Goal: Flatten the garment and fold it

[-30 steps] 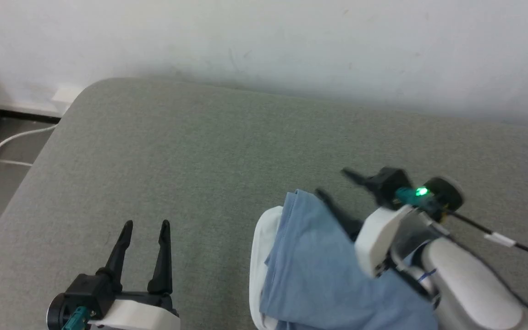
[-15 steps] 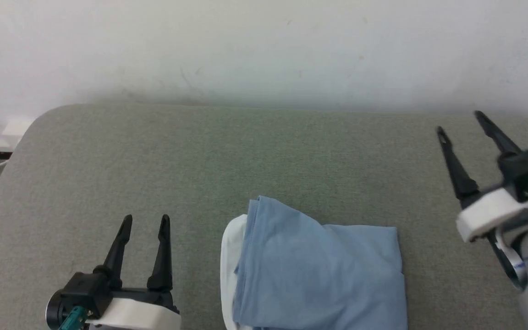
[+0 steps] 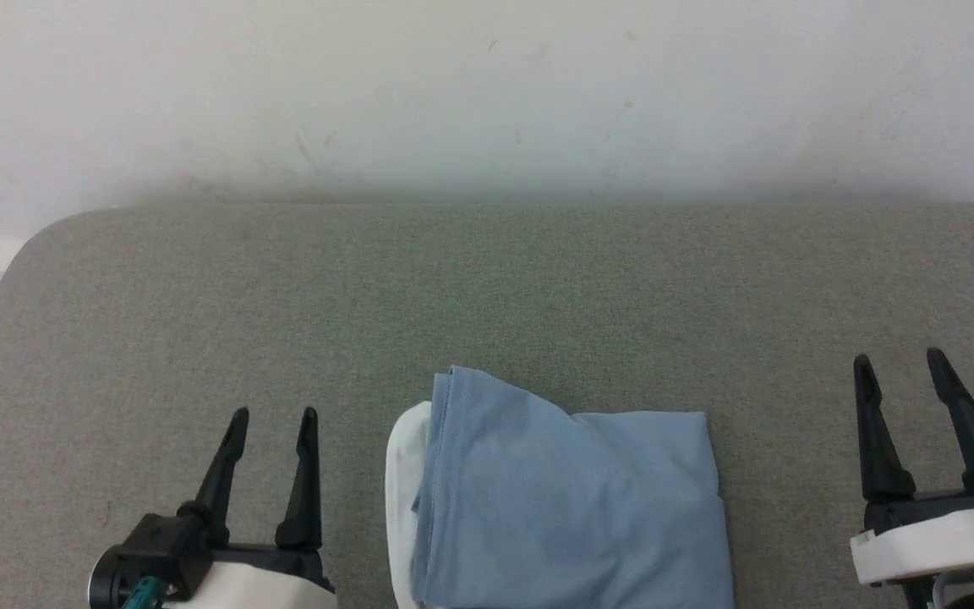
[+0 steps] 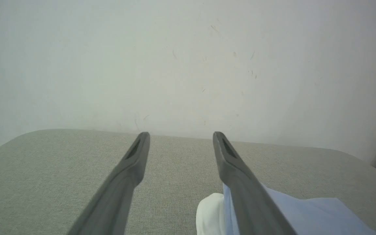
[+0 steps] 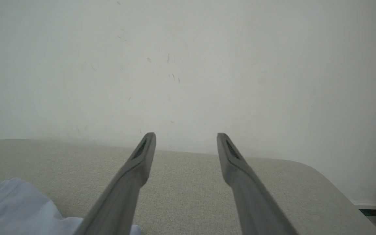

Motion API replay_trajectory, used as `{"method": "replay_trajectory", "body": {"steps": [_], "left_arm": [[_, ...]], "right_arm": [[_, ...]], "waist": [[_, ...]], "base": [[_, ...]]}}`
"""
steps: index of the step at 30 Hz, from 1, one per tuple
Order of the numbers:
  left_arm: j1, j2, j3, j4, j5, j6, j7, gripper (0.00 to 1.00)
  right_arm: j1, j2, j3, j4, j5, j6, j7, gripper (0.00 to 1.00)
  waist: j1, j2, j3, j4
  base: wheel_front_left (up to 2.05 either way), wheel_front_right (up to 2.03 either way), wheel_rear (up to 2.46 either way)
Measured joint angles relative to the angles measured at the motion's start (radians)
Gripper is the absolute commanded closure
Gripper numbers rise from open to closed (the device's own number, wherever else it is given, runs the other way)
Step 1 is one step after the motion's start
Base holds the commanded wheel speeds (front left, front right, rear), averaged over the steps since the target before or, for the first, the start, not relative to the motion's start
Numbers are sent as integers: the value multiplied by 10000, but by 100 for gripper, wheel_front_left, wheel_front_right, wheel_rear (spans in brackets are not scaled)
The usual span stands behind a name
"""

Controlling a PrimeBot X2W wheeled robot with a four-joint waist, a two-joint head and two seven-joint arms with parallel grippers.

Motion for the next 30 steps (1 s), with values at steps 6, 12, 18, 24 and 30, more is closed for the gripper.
{"method": "replay_trajectory", "body": {"steps": [6,12,18,24,30], "left_arm": [[252,0,-71,100,575,0,0,0],[267,2,-77,98,654,2,0,0],[225,2,-151,65,669,2,0,0],[-32,0,-270,63,665,2,0,0],[-261,0,-382,94,650,2,0,0]], "right_arm": [[602,305,27,-244,-265,0,-12,0],[661,428,119,-385,-280,0,50,0],[686,-2,673,-512,104,0,1398,0],[738,-936,1429,-608,2010,0,4520,0],[687,-1103,1620,-485,3774,-2,6874,0]], "waist": [[0,0,-5,-14],[0,0,70,31],[1,0,273,111],[1,0,671,243],[2,0,1130,492]], "base": [[0,0,0],[0,0,0],[0,0,0],[0,0,0],[0,0,0]]}}
